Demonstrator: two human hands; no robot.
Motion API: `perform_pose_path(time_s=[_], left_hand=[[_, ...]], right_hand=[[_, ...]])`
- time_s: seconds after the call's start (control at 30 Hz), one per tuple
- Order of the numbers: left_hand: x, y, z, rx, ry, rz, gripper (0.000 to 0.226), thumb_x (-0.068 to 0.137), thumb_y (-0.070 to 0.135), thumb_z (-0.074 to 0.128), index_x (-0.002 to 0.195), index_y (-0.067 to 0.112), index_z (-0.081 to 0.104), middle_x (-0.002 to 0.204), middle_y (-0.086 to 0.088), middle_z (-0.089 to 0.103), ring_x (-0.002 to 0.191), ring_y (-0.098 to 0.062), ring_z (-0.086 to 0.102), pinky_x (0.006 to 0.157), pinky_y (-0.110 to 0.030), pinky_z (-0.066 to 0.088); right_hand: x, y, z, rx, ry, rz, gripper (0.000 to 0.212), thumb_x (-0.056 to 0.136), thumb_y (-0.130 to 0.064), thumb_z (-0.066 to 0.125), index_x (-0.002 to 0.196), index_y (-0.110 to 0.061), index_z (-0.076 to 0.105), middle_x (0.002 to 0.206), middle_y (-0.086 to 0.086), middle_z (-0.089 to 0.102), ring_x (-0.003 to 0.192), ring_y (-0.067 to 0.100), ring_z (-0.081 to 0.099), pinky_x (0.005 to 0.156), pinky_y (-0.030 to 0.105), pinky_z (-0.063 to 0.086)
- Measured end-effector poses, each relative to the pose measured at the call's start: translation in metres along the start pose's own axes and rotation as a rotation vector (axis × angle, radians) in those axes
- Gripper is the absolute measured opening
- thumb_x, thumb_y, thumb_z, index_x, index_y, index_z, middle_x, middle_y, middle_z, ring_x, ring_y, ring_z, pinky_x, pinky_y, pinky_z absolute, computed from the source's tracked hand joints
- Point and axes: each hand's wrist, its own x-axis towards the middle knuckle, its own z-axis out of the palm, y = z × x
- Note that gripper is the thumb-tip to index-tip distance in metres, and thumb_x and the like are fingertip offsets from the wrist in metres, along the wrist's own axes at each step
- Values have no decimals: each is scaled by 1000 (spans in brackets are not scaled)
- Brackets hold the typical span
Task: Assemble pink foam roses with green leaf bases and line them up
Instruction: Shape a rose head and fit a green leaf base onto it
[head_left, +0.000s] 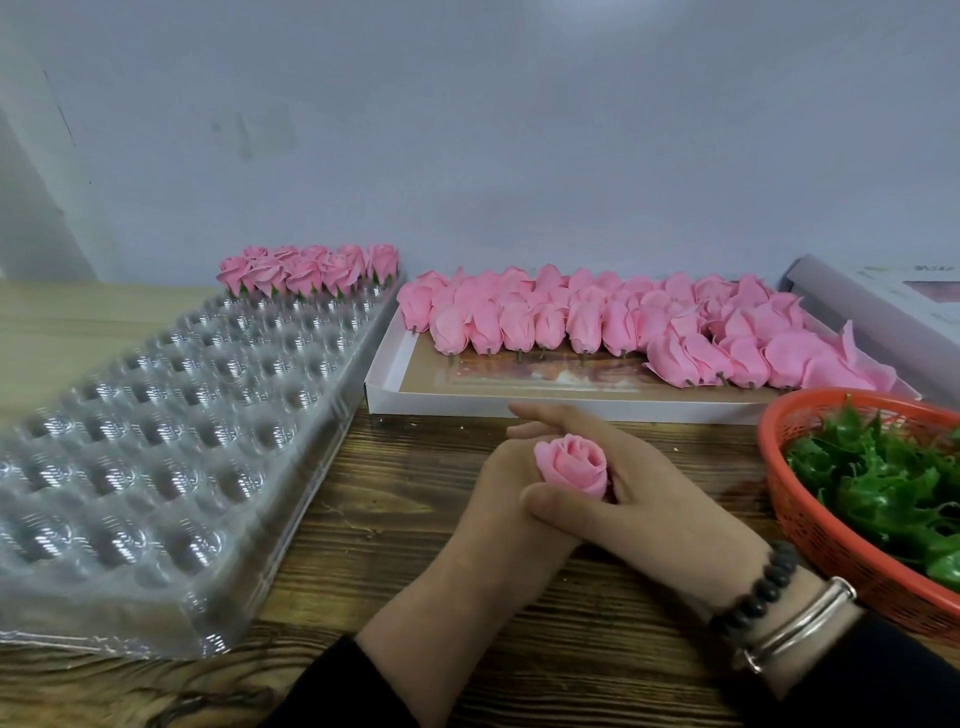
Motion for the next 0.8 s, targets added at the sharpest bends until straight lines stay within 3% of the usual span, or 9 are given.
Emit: perform_pose_path(time_s=[0.1, 0.2, 0.27, 0.33, 0.43, 0.53, 0.6, 0.73, 0.8], left_hand=[[3, -5, -4, -15, 47, -32, 22, 83, -2, 61, 66, 11, 61, 63, 1, 60, 59, -5, 54, 55, -18, 45], [5, -9, -5, 40, 129, -106, 29, 81, 3, 63, 57, 17, 55, 52, 5, 57, 51, -2, 52, 51, -17, 42], [3, -8, 0, 107, 109, -73, 24, 84, 8, 60, 64, 21, 59, 60, 7, 63, 60, -1, 59, 55, -15, 46], [4, -9, 9, 156, 107, -5, 16, 89, 7, 54, 80, 16, 65, 79, 3, 68, 79, -7, 64, 69, -24, 53], [6, -7, 15, 289, 128, 22, 17, 90, 0, 49, 101, 2, 63, 98, -7, 66, 96, -13, 61, 80, -20, 47], [3, -7, 15, 162, 170, -11, 22, 88, -7, 49, 105, 1, 59, 87, 3, 62, 77, 18, 54, 69, -3, 42], [2, -3, 12, 97, 139, -39, 24, 87, -11, 48, 107, -3, 57, 89, 5, 60, 68, 27, 48, 66, 1, 40], [3, -3, 9, 30, 57, -66, 17, 93, -3, 44, 98, -2, 61, 86, 1, 62, 76, 5, 57, 72, -9, 44], [3, -3, 3, -88, 64, -106, 18, 92, 0, 49, 82, 2, 64, 72, 3, 64, 64, 5, 58, 60, -9, 45]], right_hand=[[-2, 0, 0, 42, 90, -65, 64, 59, -55, 71, 118, -46, 50, 118, -23, 60, 109, -9, 54, 93, 16, 43], [-3, -3, 6, 138, 225, -139, 45, 68, -50, 66, 111, -41, 58, 114, -24, 62, 109, -8, 54, 84, 8, 43], [-2, -6, 12, 102, 297, -174, 38, 75, -50, 55, 109, -35, 62, 102, -26, 65, 102, -8, 57, 80, 7, 42], [0, -6, 19, 1, 335, -206, 34, 82, -44, 48, 105, -28, 67, 87, -28, 65, 92, -8, 59, 79, 7, 42], [3, -5, 23, -109, 325, -190, 27, 88, -29, 46, 98, -24, 70, 101, -21, 67, 100, -5, 59, 91, 17, 44], [3, -4, 20, -151, 276, -198, 30, 88, -25, 43, 100, -24, 70, 106, -19, 66, 104, -4, 58, 96, 22, 43], [4, -4, 17, -153, 243, -191, 30, 88, -25, 43, 101, -25, 70, 104, -18, 68, 103, -3, 59, 95, 24, 44], [3, -2, 14, -167, 149, -176, 30, 88, -34, 45, 112, -34, 62, 107, -17, 67, 104, -3, 57, 93, 23, 43], [1, -1, 11, -149, 117, -155, 35, 84, -42, 50, 119, -45, 52, 113, -20, 63, 108, -3, 55, 95, 23, 43]])
